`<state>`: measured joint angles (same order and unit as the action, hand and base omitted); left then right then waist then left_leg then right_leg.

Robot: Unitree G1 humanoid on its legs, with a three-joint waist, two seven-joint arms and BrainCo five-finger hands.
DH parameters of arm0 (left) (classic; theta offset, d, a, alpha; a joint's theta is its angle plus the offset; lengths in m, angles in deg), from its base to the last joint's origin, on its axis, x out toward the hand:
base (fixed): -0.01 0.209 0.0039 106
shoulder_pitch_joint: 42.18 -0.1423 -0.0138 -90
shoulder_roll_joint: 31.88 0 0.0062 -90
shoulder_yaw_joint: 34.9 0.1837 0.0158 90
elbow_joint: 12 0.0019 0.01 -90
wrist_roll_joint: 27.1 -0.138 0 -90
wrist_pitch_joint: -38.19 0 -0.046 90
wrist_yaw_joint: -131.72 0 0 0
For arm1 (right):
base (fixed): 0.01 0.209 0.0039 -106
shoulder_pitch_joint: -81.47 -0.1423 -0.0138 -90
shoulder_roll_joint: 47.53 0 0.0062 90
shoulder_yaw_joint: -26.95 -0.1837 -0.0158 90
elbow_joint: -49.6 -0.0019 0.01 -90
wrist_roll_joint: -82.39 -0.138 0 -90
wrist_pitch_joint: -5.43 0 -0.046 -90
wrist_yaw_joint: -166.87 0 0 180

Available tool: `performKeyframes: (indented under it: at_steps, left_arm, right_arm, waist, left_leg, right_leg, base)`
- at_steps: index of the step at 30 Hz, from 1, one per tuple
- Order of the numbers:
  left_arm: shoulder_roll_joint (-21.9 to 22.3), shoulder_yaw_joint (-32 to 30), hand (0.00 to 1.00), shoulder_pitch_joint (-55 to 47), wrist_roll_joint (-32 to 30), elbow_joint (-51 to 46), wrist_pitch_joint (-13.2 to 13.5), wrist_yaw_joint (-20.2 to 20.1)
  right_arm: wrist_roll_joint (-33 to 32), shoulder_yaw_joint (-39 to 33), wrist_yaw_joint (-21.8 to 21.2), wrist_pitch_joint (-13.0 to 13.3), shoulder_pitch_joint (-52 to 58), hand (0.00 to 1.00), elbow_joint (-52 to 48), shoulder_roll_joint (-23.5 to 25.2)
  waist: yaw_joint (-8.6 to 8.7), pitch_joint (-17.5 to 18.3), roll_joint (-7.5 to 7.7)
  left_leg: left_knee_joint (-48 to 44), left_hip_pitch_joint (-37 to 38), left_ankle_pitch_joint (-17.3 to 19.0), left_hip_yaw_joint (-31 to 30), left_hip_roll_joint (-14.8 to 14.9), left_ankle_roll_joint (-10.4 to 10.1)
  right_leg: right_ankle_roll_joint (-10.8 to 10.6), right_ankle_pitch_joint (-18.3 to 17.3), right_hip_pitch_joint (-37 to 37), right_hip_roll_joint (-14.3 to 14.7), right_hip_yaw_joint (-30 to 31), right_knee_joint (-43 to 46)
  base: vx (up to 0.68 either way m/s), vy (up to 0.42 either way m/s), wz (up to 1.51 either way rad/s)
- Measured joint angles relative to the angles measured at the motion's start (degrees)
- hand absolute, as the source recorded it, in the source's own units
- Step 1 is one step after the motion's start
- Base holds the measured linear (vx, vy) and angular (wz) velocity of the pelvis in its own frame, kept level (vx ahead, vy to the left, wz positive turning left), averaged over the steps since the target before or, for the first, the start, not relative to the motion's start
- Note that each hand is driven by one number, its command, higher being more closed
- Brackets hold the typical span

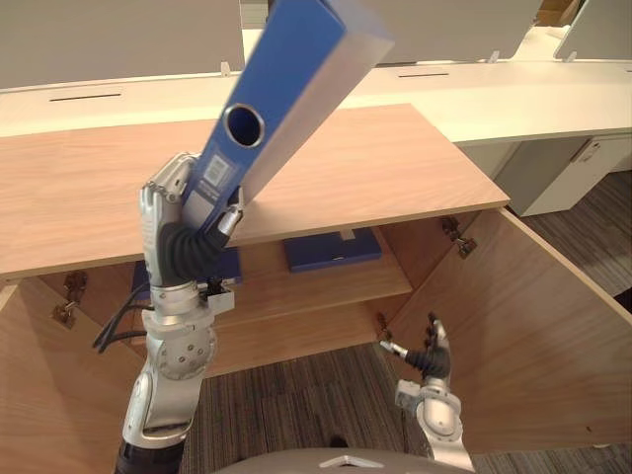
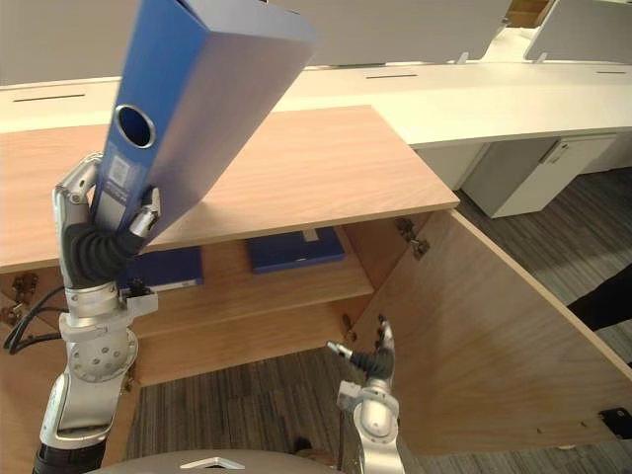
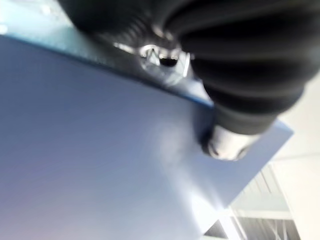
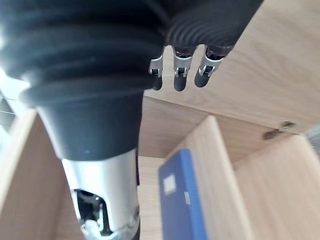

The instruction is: Walk over to the cabinet, pick up the folder, carry it to the office cabinet, place the folder inside the office cabinet, then close the office cabinet door

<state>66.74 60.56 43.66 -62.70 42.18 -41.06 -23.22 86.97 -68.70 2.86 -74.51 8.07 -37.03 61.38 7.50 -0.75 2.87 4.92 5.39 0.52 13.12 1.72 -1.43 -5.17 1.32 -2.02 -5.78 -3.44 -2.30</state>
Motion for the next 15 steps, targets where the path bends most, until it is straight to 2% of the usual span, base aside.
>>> performKeyframes:
  at_steps: [6,11,15]
  left_arm:
    - [2.94,-0.93,1.00,-2.40,4.03,-3.54,0.65,0.55]
    - [4.10,-0.97,1.00,-2.89,8.06,-4.22,2.32,0.78]
    - [5.04,-0.75,1.00,-4.55,18.12,-4.22,4.31,-0.34]
  right_arm:
    - [0.46,-0.16,2.11,3.50,0.05,0.00,-15.95,0.44]
    - [1.79,-0.14,2.13,5.06,-1.54,0.00,-21.46,0.29]
    - [0.14,-0.20,1.95,6.05,-3.99,0.00,-25.11,-0.38]
  waist:
    - [-0.77,0.04,-0.05]
    - [-1.18,0.05,-0.03]
    - [-1.24,0.05,-0.04]
  left_leg:
    - [-0.34,-0.17,-0.09,0.38,-0.01,0.10]
    - [-0.33,-0.15,-0.08,0.37,-0.02,0.11]
    - [-0.31,-0.17,-0.11,0.22,-0.01,0.15]
  right_leg:
    - [-0.01,0.04,0.35,0.03,0.43,0.05]
    - [-0.03,0.06,0.30,0.01,0.56,0.07]
    - [-0.03,0.06,0.31,0.01,0.49,0.20]
  base:
    - [0.00,-0.011,-0.03]
    - [-0.01,-0.004,0.00]
    - [-0.04,-0.021,0.02]
